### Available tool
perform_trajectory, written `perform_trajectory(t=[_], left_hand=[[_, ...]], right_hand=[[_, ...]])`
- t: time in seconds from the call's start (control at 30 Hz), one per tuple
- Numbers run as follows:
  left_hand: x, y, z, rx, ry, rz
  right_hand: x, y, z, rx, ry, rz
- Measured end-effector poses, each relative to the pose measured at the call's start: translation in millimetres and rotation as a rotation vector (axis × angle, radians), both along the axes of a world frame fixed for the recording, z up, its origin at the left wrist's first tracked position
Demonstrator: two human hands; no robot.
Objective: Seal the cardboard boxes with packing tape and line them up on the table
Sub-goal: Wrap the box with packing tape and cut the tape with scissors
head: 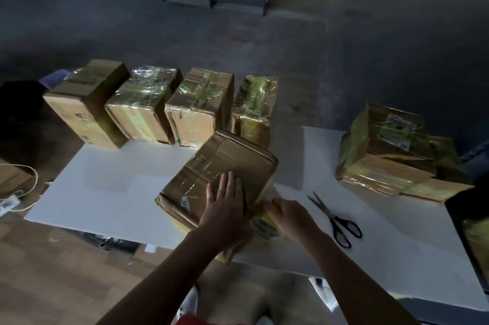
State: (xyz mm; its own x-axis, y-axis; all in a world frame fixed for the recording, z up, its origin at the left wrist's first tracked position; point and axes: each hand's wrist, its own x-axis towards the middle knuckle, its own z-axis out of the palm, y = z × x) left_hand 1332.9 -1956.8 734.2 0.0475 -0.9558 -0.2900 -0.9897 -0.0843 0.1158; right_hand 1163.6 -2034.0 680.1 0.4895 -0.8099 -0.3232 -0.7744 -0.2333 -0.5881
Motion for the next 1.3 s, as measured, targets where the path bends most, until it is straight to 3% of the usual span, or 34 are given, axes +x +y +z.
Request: perform_trajectory(t=[0.13,0.33,0.47,0.63,0.93,1.17,1.3], left_hand=[[12.3,7.1,-3.5,-0.018,0.015,-0.013],[33.6,9.1,-0.4,0.005,-0.009,-0.084],[20.8,16.4,-5.6,-0.031,-0.054,0.017],[21.2,20.5,-11.1,-0.083,-0.09,0.016],[10.5,18.5,-0.1,-0.107,-0.059,0.083],[-12.3,9.8,6.3,-0.18,-0.012,-0.006],[-30.6,0.1,9.8,-0.299,0.148,-0.016]], right_hand=[[0.7,3.1,0.7,0.088,-0.051,0.106],[28.3,9.4,-3.3,-0.257,0.048,0.159],[29.6,15.6,-2.2,-0.154,0.076,0.148],[17.3,14.6,-0.9,0.14,-0.008,0.134],[22.8,12.2,4.6,0.048,-0.106,0.047],[10.5,5.6,13.5,0.044,-0.152,-0.028],[-4.4,3.4,13.3,0.01,-0.114,-0.079]])
